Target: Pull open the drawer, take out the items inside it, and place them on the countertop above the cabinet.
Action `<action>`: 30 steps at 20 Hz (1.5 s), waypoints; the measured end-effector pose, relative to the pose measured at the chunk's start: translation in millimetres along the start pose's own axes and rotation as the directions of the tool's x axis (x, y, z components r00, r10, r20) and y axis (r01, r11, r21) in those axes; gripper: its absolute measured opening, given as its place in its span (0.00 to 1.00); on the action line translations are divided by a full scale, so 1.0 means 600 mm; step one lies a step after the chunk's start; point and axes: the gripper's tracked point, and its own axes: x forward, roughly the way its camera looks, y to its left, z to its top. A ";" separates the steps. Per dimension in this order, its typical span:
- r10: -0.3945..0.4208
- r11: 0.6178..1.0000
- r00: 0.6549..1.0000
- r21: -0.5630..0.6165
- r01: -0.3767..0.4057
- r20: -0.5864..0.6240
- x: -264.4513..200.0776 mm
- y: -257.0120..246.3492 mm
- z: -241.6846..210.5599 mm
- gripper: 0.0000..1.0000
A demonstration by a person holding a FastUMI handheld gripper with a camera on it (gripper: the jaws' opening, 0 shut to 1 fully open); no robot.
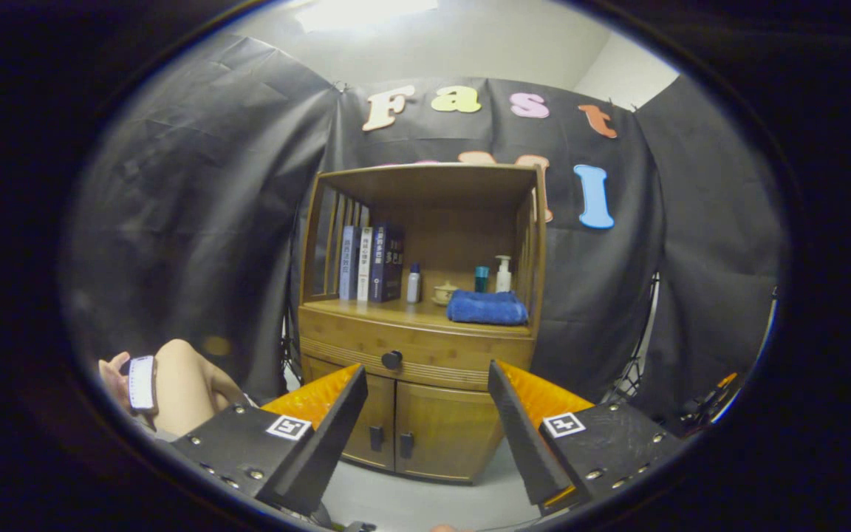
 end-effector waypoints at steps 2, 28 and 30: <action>0.029 1.000 0.999 -0.010 -0.028 0.018 0.041 0.025 0.003 0.98; -0.057 0.996 0.995 -0.067 0.052 -0.080 0.443 0.188 -0.178 0.98; -0.067 0.994 0.995 -0.085 0.061 -0.070 0.457 0.187 -0.180 0.98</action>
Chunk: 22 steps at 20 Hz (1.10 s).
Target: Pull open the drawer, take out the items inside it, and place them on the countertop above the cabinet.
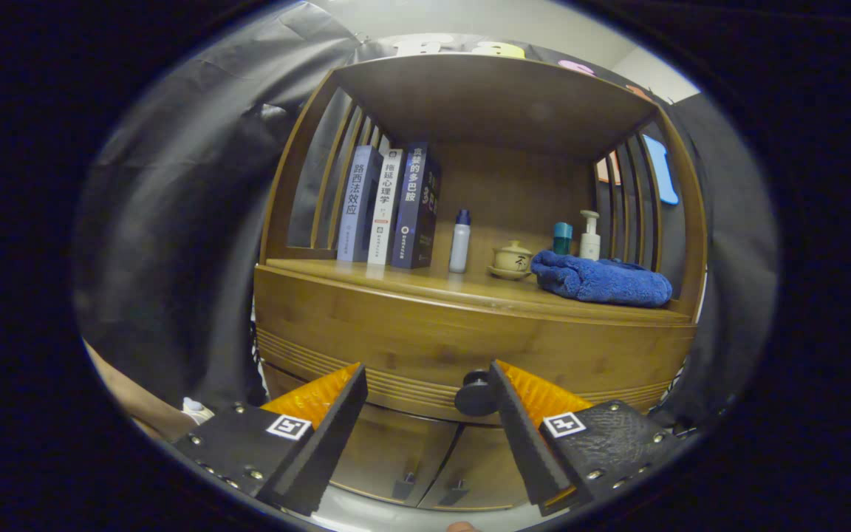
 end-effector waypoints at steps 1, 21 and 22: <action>-0.009 1.000 1.000 -0.012 0.009 0.010 0.007 -0.001 0.002 0.99; -0.196 0.980 0.978 0.028 0.198 -0.071 0.062 -0.078 -0.049 0.43; -0.195 0.979 0.977 0.050 0.200 -0.086 0.063 -0.077 -0.052 0.43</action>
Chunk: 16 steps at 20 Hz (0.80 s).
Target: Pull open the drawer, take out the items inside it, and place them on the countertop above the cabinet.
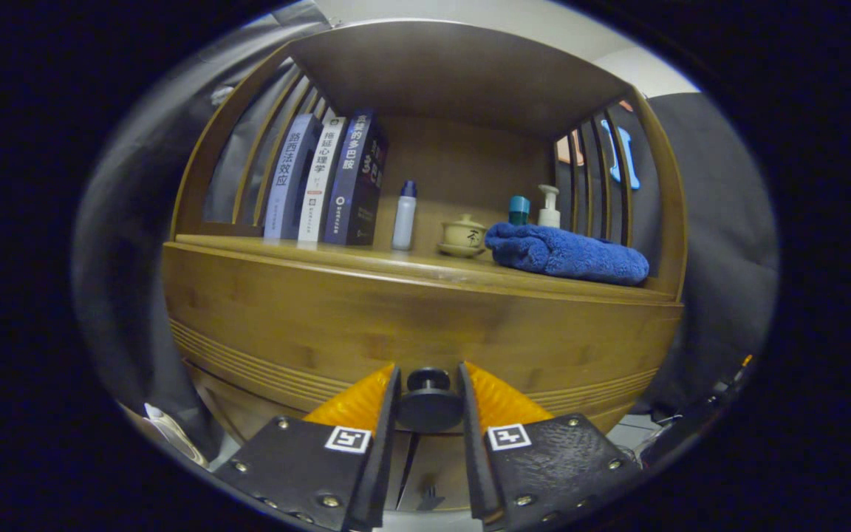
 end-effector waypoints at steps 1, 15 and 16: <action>-0.003 1.000 1.000 0.025 0.004 -0.021 -0.004 -0.001 -0.004 0.43; -0.026 0.999 0.996 0.022 0.028 -0.083 -0.046 -0.012 -0.008 0.32; -0.028 0.999 0.996 0.018 0.029 -0.083 -0.061 -0.014 -0.010 0.32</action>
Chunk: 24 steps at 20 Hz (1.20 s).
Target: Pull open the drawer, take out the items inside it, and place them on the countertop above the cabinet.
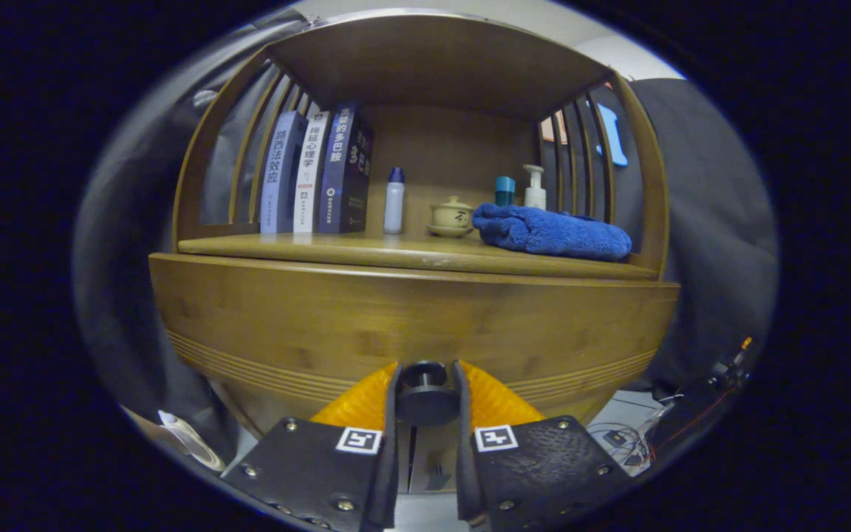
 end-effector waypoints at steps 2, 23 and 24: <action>0.005 1.000 1.000 0.003 -0.005 -0.009 -0.031 -0.004 -0.006 0.32; 0.029 0.999 0.992 0.019 -0.027 -0.121 -0.216 -0.018 -0.049 0.32; 0.031 0.999 0.992 0.014 -0.029 -0.123 -0.217 -0.017 -0.052 0.32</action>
